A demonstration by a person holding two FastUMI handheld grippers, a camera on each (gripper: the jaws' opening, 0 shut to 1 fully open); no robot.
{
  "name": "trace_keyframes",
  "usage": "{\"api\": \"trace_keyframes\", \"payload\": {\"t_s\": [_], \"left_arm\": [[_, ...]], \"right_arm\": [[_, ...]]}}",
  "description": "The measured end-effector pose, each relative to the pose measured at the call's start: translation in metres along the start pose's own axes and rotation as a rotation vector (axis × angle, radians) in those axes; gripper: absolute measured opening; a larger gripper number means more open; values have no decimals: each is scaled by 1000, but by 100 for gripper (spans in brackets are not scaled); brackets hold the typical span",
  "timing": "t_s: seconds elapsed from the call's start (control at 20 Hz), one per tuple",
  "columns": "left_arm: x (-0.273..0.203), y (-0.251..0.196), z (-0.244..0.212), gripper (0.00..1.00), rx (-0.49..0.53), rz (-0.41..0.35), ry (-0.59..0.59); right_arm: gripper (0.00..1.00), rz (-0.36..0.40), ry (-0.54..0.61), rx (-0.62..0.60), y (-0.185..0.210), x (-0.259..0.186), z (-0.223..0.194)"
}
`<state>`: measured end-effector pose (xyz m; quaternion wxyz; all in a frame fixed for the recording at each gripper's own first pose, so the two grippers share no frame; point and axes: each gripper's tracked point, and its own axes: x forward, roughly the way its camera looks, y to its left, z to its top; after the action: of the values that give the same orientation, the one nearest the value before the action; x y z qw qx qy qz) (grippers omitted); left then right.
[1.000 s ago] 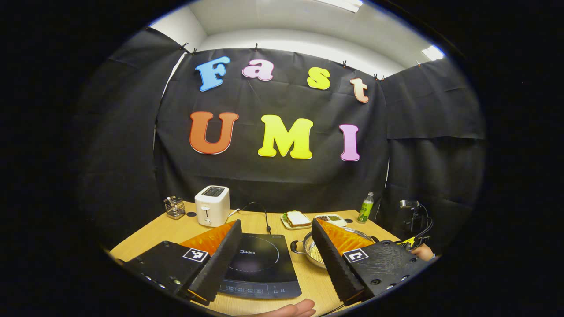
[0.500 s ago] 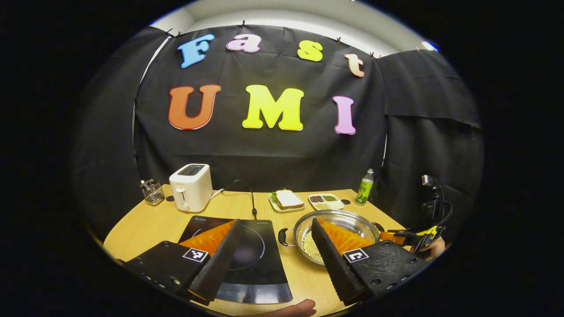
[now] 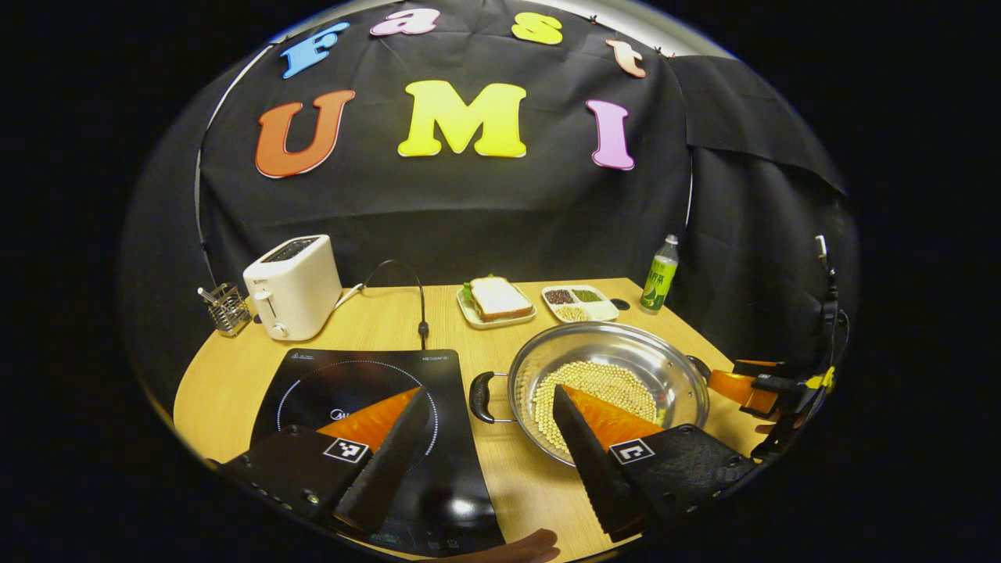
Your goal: First push the handle of the pot to place it horizontally, then grasp the pot with both hands and set it on the induction cooktop.
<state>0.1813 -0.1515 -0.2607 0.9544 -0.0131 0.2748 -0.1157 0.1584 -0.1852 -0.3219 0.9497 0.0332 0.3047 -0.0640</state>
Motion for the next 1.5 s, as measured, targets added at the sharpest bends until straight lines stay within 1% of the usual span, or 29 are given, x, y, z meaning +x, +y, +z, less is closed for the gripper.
{"api": "trace_keyframes", "payload": {"t_s": [0.2, 0.3, 0.5, 0.55, 0.65, 0.7, 0.75, 0.8, 0.85, 0.9, 0.95, 1.0, 1.05, 1.1, 1.2, 1.25, 1.3, 1.35, 1.4, 1.45, 1.5], "left_arm": [[37, -1, -16, 96, -7, -4, 99], [55, 2, -26, 96, -13, 1, 156], [81, 5, -43, 95, 9, 15, 232], [86, 3, -47, 95, 6, 11, 246], [94, 7, -43, 94, 36, 33, 235], [95, 6, -44, 91, 48, 41, 239], [99, 7, -43, 100, 61, 52, 238], [98, 7, -44, 84, 66, 58, 244], [100, 5, -43, 80, 73, 56, 242], [101, 3, -44, 77, 79, 58, 245], [101, 2, -43, 71, 88, 62, 244], [100, 2, -43, 58, 92, 67, 249], [100, 3, -43, 66, 90, 67, 248], [100, 2, -45, 65, 82, 65, 256], [97, 2, -45, 62, 69, 63, 265], [94, 1, -46, 61, 68, 65, 272], [92, 0, -47, 51, 75, 68, 284], [88, 0, -49, 68, 74, 70, 288], [85, -3, -51, 68, 64, 66, 290], [82, -6, -52, 59, 47, 57, 291], [79, -8, -53, 59, 35, 47, 290]], "right_arm": [[87, 7, 17, 18, 3, 12, 6], [88, 7, 25, 26, 1, 19, 6], [88, -2, 55, 37, -5, 35, 2], [87, -2, 64, 47, -6, 40, 0], [87, 10, 86, 54, -4, 47, -5], [87, 17, 92, 61, -2, 50, -7], [86, 19, 102, 69, -1, 54, -10], [84, 14, 116, 78, -1, 58, -13], [77, 12, 131, 82, -1, 60, -16], [75, 13, 141, 85, -1, 63, -19], [73, 7, 149, 91, -1, 66, -21], [76, 0, 153, 100, -2, 67, -20], [70, -5, 150, 100, -2, 67, -21], [70, -11, 152, 100, -2, 67, -21], [65, -25, 157, 99, -4, 65, -20], [64, -31, 160, 99, -5, 64, -21], [61, -33, 163, 103, -5, 63, -21], [60, -34, 165, 105, -6, 61, -22], [60, -34, 161, 113, -7, 57, -22], [60, -38, 159, 117, -9, 52, -23], [59, -43, 156, 120, -11, 47, -22]]}}
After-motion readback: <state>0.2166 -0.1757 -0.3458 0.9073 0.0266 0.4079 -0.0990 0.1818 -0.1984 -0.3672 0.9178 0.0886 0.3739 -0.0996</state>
